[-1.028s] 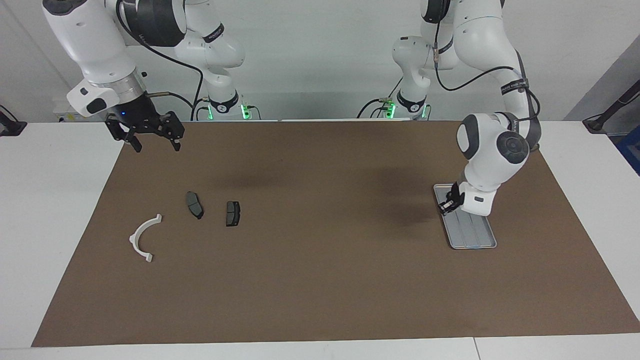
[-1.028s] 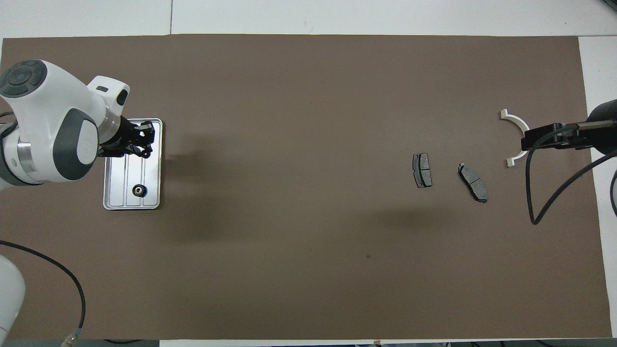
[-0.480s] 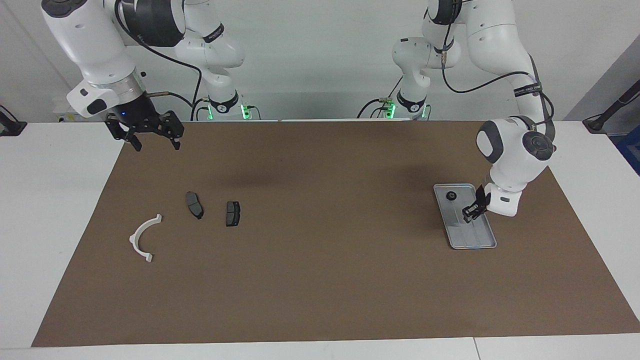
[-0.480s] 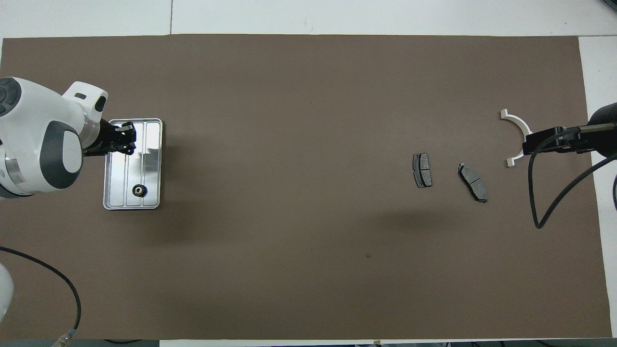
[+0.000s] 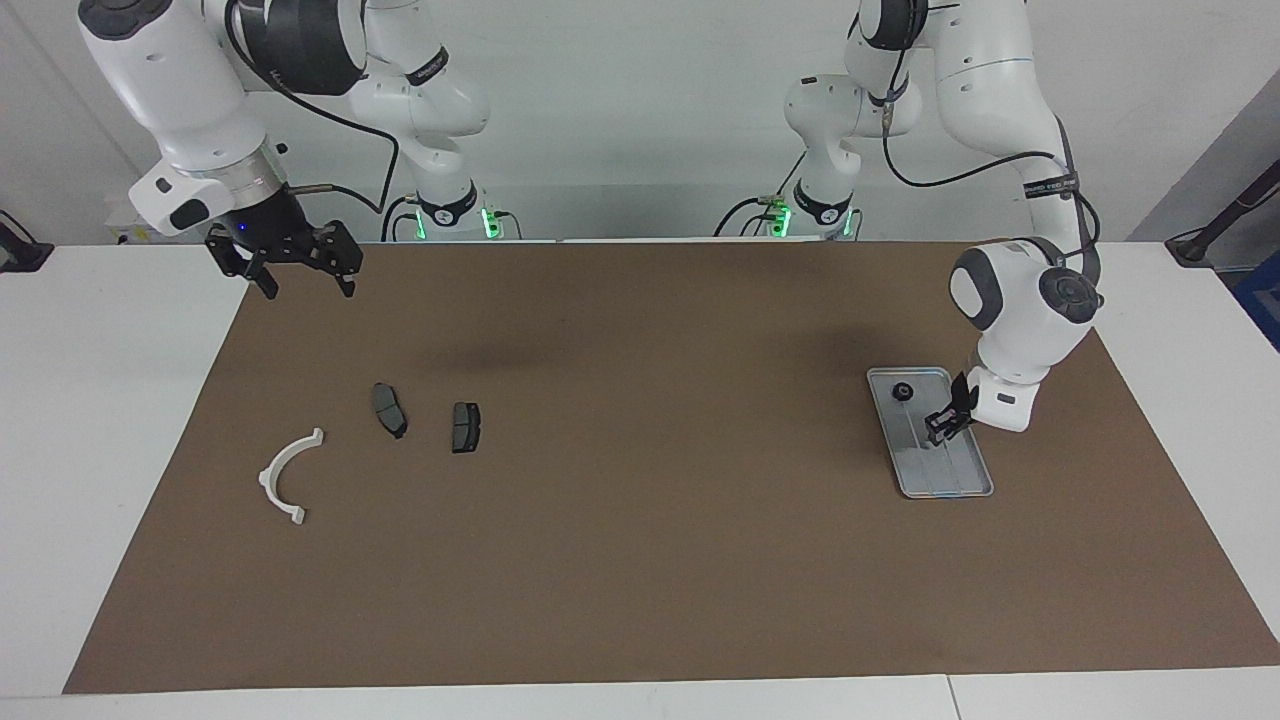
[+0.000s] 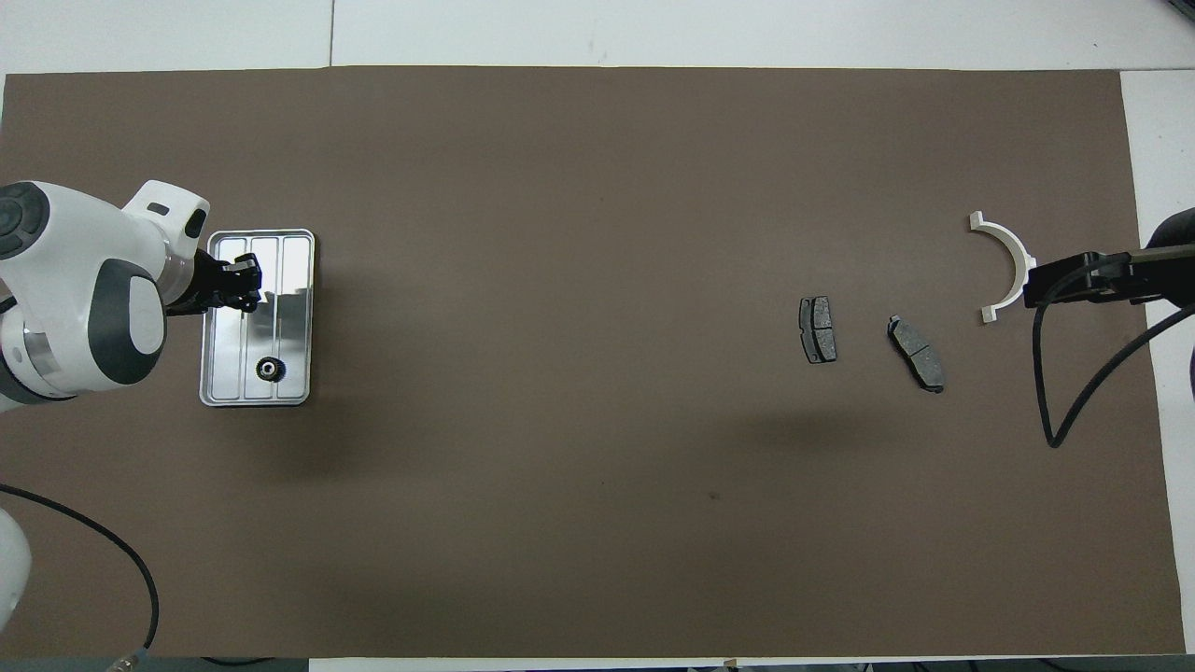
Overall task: Pick bearing gear from pile to tray
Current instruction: 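Lower the ring with the left gripper into the silver tray and release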
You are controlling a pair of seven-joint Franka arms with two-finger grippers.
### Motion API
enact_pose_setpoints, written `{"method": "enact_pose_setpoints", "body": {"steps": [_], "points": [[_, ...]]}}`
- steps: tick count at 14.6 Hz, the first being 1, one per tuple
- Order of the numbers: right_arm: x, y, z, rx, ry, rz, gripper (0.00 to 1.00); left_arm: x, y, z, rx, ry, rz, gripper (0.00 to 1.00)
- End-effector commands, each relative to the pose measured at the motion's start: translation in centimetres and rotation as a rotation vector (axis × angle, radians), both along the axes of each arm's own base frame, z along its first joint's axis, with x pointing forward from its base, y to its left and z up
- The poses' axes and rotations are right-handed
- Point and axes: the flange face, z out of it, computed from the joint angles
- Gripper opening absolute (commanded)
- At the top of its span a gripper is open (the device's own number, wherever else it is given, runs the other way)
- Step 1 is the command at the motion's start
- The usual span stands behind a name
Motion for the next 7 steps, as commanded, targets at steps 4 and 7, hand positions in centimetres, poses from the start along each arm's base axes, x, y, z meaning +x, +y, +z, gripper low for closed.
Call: {"method": "enact_pose_setpoints", "body": {"steps": [4, 7], "points": [[-0.69, -0.01, 0.2, -0.037, 0.006, 0.034, 1.0, -1.6, 0.25, -0.66, 0.0, -0.019, -0.016, 0.01], [-0.66, 0.01, 0.23, -0.036, 0.003, 0.034, 1.0, -1.79, 0.26, -0.83, -0.001, -0.014, -0.016, 0.06]]}}
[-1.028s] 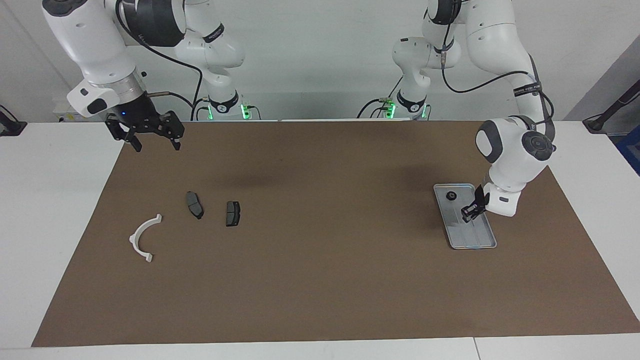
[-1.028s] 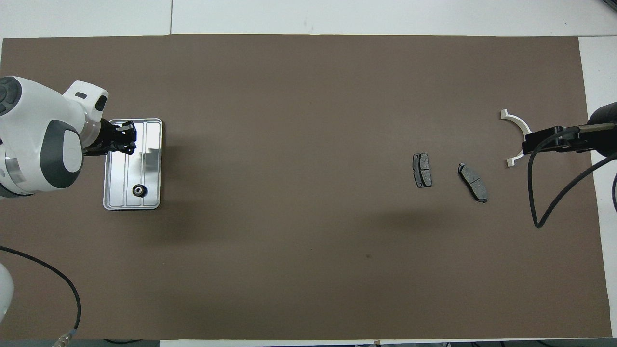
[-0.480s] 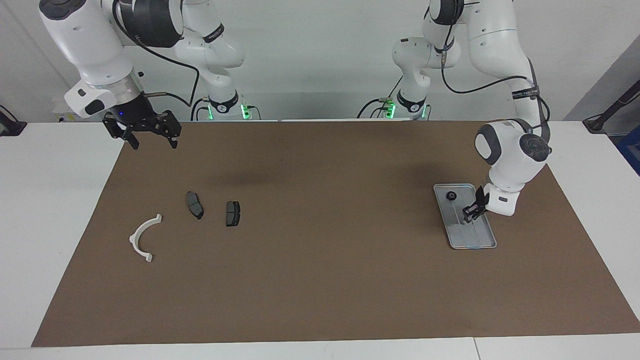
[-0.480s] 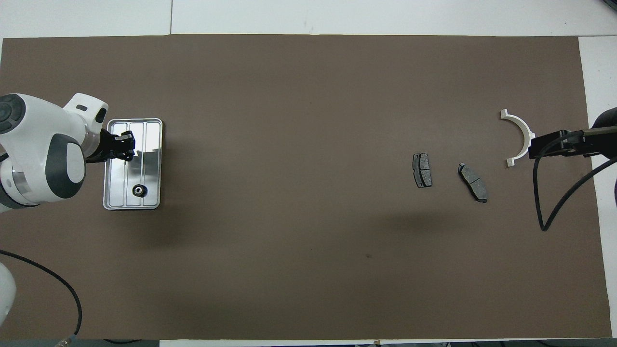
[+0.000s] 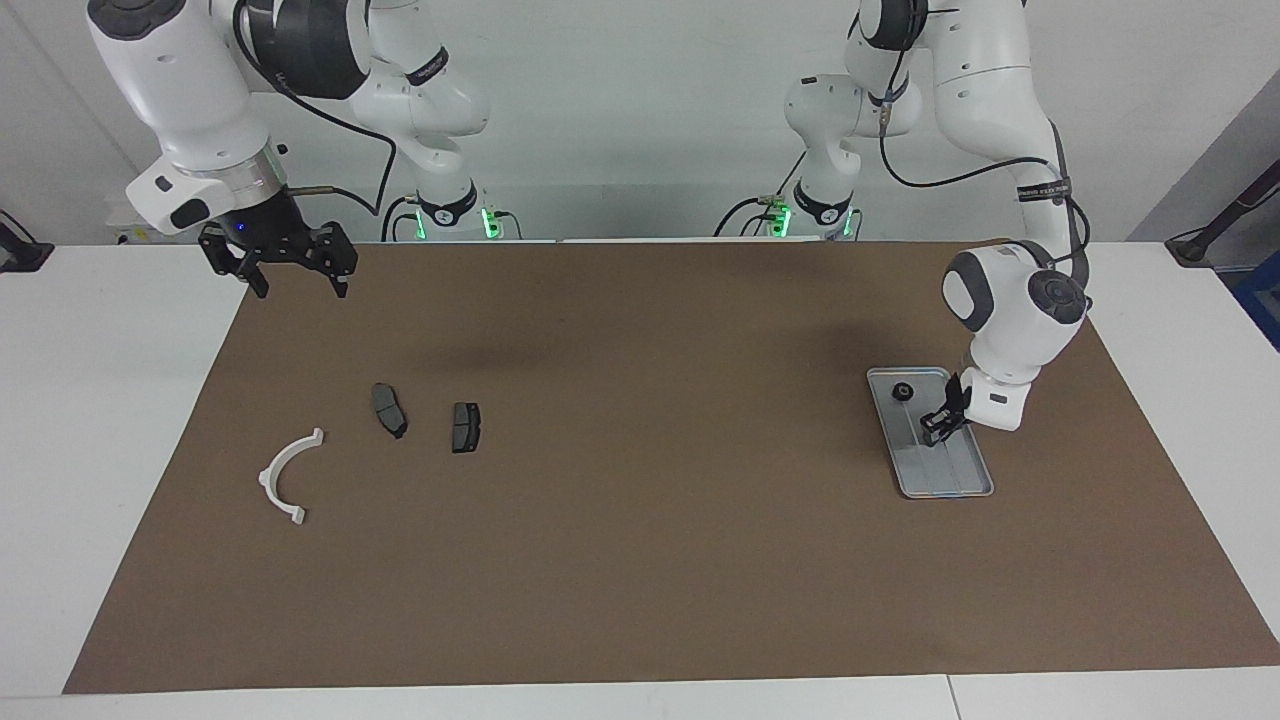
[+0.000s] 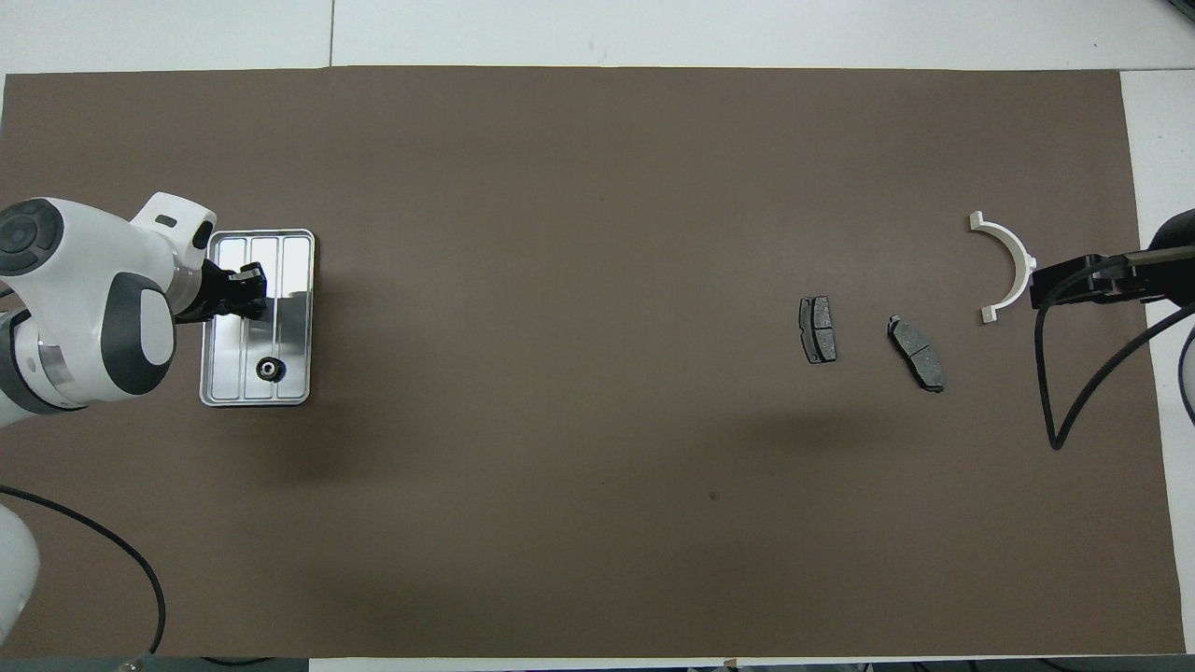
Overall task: Pick bearing gear from pile to tray
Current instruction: 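Lower the ring with the left gripper into the silver tray and release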
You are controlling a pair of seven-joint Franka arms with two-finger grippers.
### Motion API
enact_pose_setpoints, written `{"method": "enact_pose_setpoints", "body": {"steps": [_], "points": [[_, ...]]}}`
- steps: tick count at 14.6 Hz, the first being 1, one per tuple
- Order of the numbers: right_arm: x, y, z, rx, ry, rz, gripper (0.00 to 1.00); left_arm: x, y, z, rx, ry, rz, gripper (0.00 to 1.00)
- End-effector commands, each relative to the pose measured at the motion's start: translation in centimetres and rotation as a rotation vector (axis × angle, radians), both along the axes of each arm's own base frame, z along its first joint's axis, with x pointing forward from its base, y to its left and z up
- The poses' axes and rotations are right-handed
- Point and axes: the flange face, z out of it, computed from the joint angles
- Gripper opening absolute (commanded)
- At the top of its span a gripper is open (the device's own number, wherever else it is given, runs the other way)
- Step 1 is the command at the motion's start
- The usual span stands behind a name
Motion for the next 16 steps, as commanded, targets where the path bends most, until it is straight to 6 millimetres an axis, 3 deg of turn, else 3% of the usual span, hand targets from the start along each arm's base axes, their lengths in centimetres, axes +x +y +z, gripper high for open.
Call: {"method": "enact_pose_setpoints", "body": {"steps": [1, 2, 4, 6, 10, 13, 15, 16], "points": [[-0.7, 0.0, 0.3, -0.012, 0.001, 0.023, 1.0, -1.2, 0.2, 0.2, -0.003, -0.01, -0.016, 0.09], [-0.7, 0.0, 0.2, -0.011, 0.002, 0.023, 1.0, -1.2, 0.2, 0.1, -0.003, -0.009, -0.016, 0.14], [-0.7, 0.1, 0.2, -0.008, -0.001, 0.024, 1.0, -1.2, 0.2, 0.2, -0.001, -0.01, -0.017, 0.43], [-0.8, 0.1, 0.2, -0.003, -0.001, 0.022, 1.0, -1.2, 0.2, 0.2, -0.003, -0.009, -0.014, 0.62], [-0.8, 0.2, 0.2, -0.002, -0.006, 0.021, 1.0, -0.7, 0.2, 1.1, -0.005, -0.001, -0.015, 0.64], [-0.9, 0.2, 0.2, 0.0, 0.008, 0.022, 1.0, -0.1, 0.3, 3.6, -0.013, 0.015, -0.016, 0.69], [-0.8, -0.2, 0.3, -0.001, -0.005, 0.022, 1.0, -0.3, 0.8, 5.7, -0.021, 0.014, -0.008, 0.8], [-0.8, 0.0, 0.3, -0.001, -0.006, 0.021, 1.0, -0.6, 1.2, 6.8, -0.025, 0.008, -0.001, 0.95]]}}
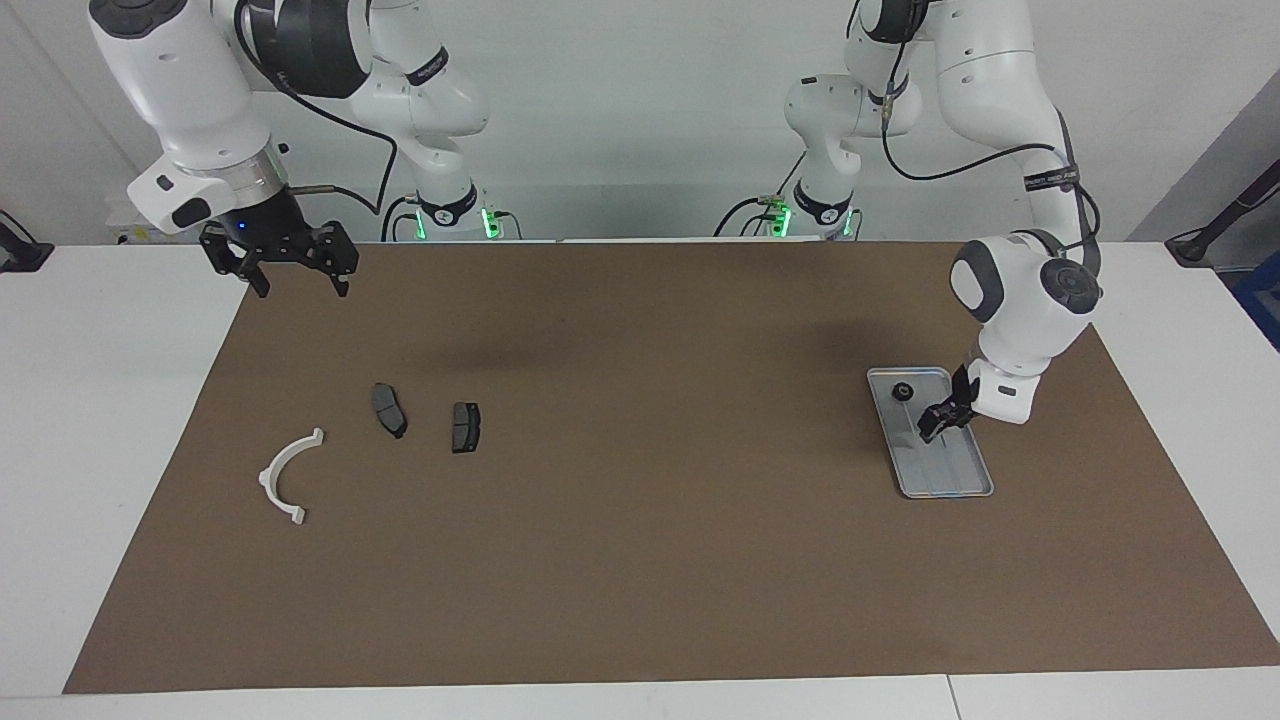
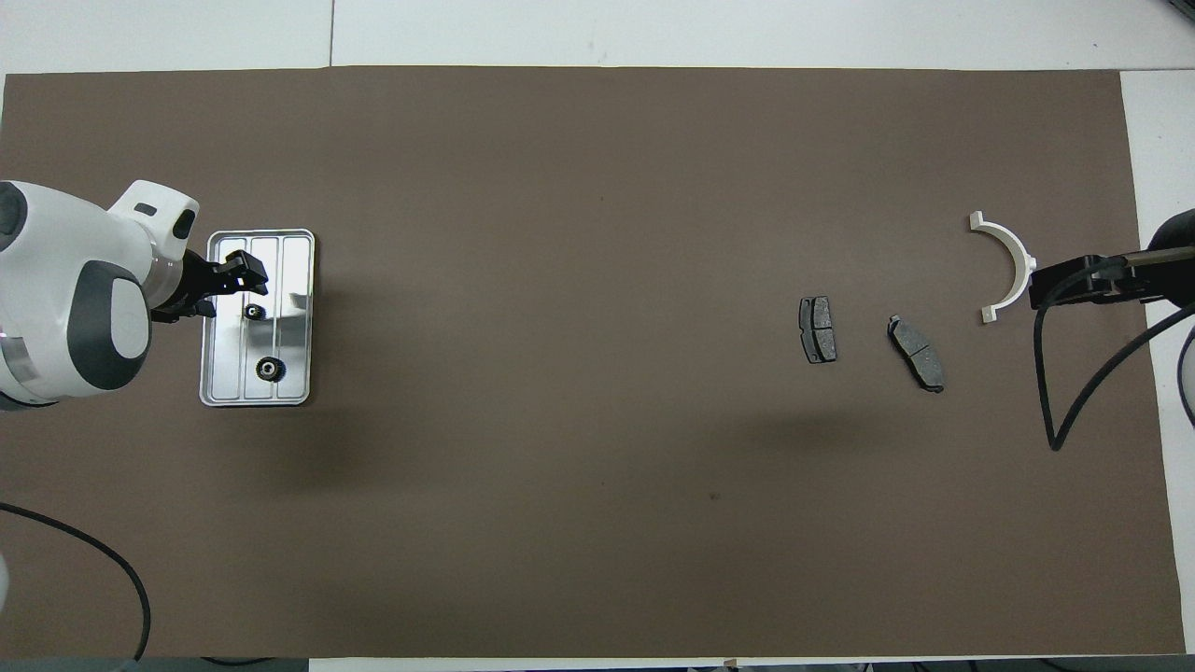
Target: Pick bearing gear from pile to tray
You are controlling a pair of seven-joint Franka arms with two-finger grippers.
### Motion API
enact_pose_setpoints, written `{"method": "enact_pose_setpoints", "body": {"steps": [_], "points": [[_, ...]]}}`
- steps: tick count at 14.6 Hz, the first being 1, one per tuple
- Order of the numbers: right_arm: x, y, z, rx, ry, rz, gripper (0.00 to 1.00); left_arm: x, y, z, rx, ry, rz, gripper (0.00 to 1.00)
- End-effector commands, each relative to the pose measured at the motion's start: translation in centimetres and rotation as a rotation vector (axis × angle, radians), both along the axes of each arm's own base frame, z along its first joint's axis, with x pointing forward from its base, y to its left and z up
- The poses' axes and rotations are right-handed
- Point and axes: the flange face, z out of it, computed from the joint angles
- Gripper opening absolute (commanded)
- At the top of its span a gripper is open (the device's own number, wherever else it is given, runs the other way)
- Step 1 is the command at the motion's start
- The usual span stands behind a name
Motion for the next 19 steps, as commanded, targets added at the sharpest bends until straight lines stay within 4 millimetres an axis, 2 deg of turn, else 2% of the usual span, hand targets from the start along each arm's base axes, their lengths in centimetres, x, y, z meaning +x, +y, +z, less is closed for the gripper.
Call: {"method": "enact_pose_setpoints", "body": {"steps": [1, 5, 10, 13, 16, 19], "points": [[-0.7, 0.1, 0.2, 0.001, -0.004, 0.016, 1.0, -1.1, 1.1, 4.1, -0.015, -0.001, 0.0, 1.0], [-0.7, 0.2, 0.1, 0.004, -0.004, 0.011, 1.0, -2.3, 1.8, 8.3, -0.031, 0.009, 0.006, 1.0], [-0.7, 0.4, 0.1, 0.03, -0.007, -0.005, 1.0, -2.4, 1.9, 15.3, -0.048, 0.078, -0.005, 1.0], [-0.7, 0.5, 0.2, 0.042, -0.009, -0.009, 1.0, -4.7, 1.9, 20.1, -0.06, 0.06, -0.011, 1.0], [-0.7, 0.5, 0.1, 0.042, -0.008, -0.01, 1.0, -6.6, 3.9, 22.0, -0.026, 0.096, -0.036, 1.0], [-0.7, 0.5, 0.1, 0.041, -0.007, -0.008, 1.0, -7.0, 4.1, 22.2, -0.027, 0.105, -0.07, 1.0]]}}
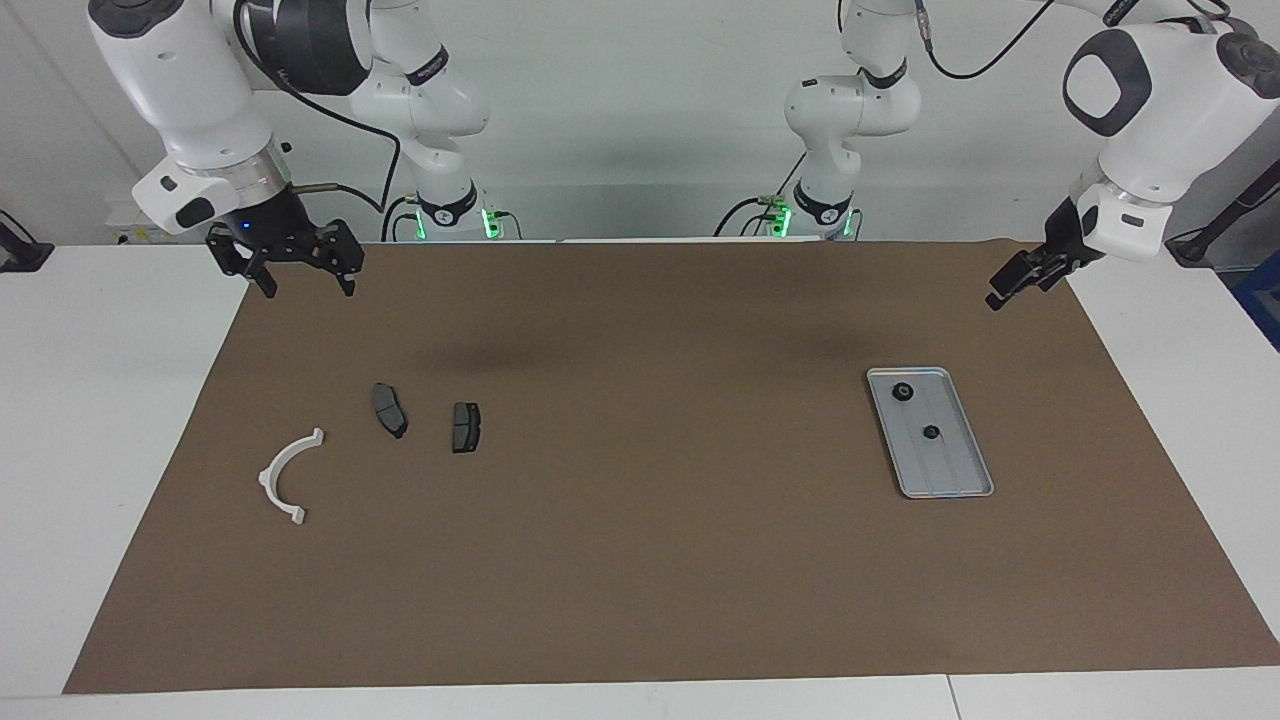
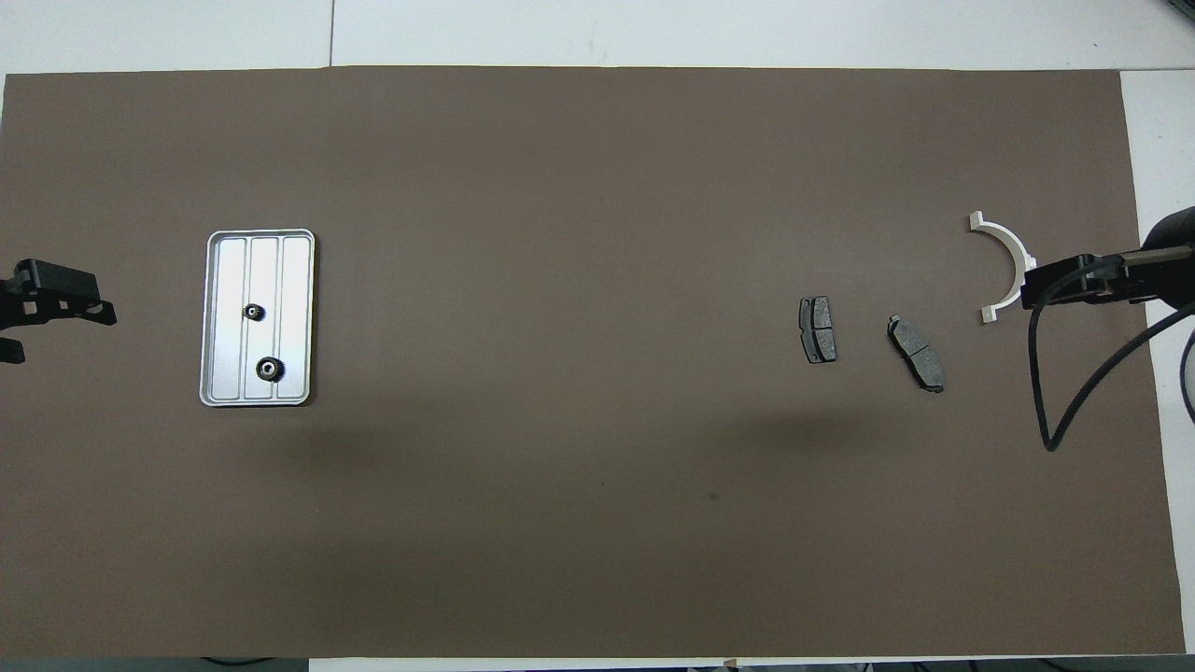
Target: Pick bearing gear from pile to tray
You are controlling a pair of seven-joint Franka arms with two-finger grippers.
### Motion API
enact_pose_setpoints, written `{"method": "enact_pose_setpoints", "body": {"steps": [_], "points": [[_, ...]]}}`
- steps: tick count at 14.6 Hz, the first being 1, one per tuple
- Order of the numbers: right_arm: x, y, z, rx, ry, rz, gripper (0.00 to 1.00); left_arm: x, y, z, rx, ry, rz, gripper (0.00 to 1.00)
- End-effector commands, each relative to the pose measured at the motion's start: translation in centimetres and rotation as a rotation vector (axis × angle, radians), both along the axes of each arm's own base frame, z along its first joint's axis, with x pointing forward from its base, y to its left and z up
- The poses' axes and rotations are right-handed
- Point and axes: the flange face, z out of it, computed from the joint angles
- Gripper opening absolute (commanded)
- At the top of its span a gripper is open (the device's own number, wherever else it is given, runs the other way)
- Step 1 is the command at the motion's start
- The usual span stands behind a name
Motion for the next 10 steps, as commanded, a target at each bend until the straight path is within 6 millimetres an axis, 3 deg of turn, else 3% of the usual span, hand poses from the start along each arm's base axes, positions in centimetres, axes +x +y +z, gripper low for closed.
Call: {"method": "enact_pose_setpoints", "body": {"steps": [1, 8, 10], "points": [[-0.7, 0.2, 0.1, 0.012, -0.006, -0.007, 1.0, -0.4, 0.4, -0.1, 0.013, 0.025, -0.03, 1.0], [-0.7, 0.1, 0.0, 0.012, -0.005, 0.001, 1.0, -0.1, 0.5, 0.0, 0.014, -0.005, -0.068, 1.0], [-0.6, 0.2, -0.2, 0.014, -0.011, -0.001, 1.0, 1.0, -0.6, 0.5, 0.032, -0.095, -0.099, 1.0]]}}
